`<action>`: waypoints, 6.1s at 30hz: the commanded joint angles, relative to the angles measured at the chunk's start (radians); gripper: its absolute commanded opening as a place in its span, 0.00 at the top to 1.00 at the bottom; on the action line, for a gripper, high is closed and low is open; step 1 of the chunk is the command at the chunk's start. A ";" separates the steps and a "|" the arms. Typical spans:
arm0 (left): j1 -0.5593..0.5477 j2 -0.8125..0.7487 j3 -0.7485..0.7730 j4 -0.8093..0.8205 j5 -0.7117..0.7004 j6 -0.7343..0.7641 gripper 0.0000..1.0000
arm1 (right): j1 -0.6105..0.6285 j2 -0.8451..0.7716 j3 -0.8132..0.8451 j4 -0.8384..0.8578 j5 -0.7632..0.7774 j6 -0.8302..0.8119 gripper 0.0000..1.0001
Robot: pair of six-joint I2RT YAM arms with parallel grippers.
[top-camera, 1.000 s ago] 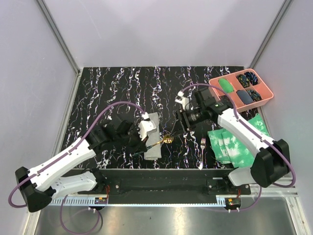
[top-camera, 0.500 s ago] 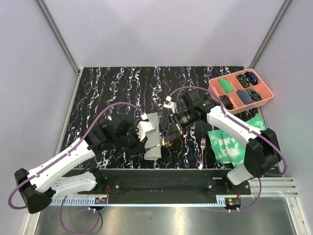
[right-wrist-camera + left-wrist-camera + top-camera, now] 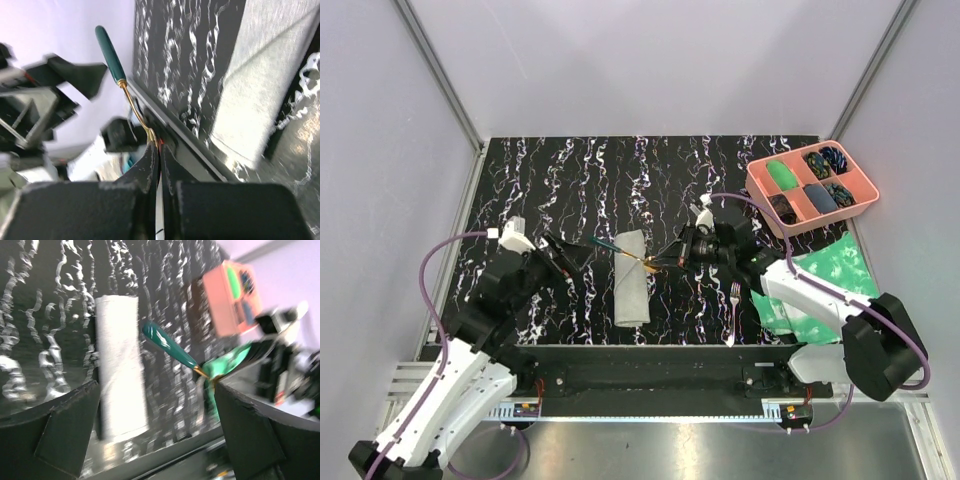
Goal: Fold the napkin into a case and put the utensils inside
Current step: Pass from the right arm to the left, then pass from the left arm to the right, then insert the spoon into the folded napkin.
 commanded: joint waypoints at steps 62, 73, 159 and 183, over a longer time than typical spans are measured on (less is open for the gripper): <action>0.208 0.458 0.113 0.330 0.339 0.184 0.11 | 0.230 0.076 -0.342 0.483 -0.030 0.372 1.00; 0.195 0.982 0.313 0.570 0.672 0.123 1.00 | 0.258 0.054 -0.408 0.433 0.048 0.478 1.00; 0.091 1.450 0.556 0.386 0.597 0.235 1.00 | 0.033 0.616 -0.055 0.444 -0.260 0.321 1.00; 0.093 1.378 0.571 0.390 0.616 0.214 1.00 | -0.023 0.596 0.023 0.251 -0.213 0.185 0.80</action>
